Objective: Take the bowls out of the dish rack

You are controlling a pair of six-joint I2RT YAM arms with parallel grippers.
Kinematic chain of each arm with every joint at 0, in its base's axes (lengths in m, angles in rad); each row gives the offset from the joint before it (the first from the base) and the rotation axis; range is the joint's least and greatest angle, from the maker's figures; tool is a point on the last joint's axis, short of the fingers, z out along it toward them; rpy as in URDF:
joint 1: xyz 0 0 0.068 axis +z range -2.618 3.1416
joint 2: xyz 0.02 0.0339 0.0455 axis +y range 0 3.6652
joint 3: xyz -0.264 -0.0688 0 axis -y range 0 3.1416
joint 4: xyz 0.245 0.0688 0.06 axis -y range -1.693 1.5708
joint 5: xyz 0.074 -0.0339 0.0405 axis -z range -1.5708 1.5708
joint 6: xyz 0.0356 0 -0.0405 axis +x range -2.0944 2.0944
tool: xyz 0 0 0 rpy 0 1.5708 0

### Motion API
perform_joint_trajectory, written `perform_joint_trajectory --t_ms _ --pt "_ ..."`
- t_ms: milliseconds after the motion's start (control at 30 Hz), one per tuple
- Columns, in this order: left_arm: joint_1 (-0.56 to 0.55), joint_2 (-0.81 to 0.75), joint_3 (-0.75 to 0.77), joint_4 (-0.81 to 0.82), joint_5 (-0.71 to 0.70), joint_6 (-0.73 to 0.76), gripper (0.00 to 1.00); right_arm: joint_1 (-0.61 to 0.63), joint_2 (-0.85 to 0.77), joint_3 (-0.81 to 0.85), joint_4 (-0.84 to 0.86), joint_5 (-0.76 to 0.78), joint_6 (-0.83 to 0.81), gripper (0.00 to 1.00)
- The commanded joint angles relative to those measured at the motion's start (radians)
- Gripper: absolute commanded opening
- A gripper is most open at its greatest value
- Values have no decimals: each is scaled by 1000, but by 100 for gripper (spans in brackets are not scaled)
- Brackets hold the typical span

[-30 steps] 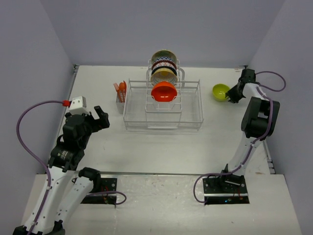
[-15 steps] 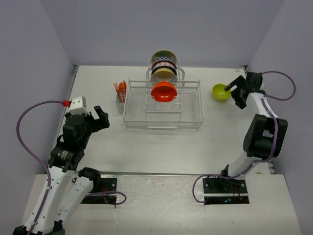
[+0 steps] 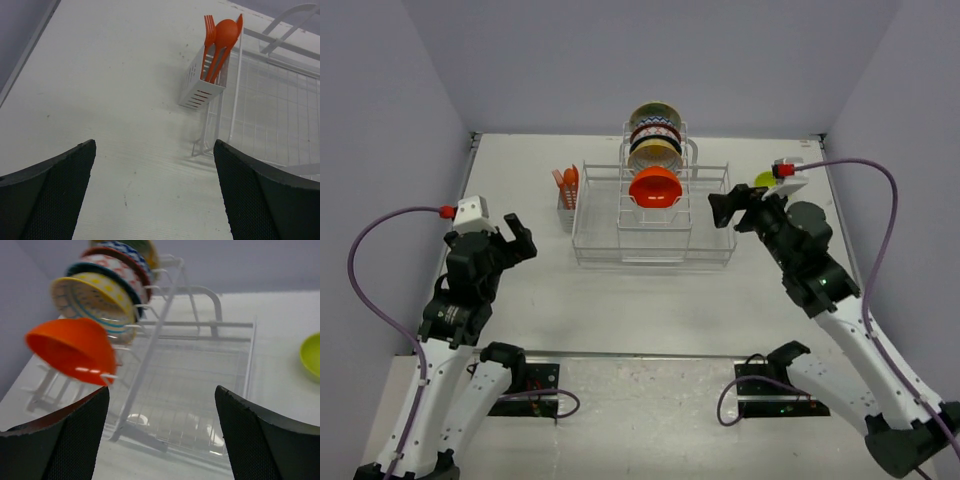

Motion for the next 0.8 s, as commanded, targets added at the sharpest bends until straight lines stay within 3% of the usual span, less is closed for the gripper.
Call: perform_joint_trajectory --t_ms 0,100,133,233,333,367,767 --pt "41 23 16 13 -25 -13 100 95 -83 112 9 42 -265 85" --pt "58 34 16 19 4 -5 100 347 56 270 -139 239 -496 84" --pt "58 28 15 22 5 -4 100 397 93 318 -156 390 -617 84" --pt "58 20 10 27 13 -4 100 534 217 373 -147 548 -800 84" --pt "58 23 4 39 47 5 100 572 317 416 -96 612 -894 61" --pt "58 25 2 41 54 8 100 578 355 421 -79 619 -917 58" --pt "54 8 -2 52 90 15 100 543 457 452 -9 583 -1042 53"
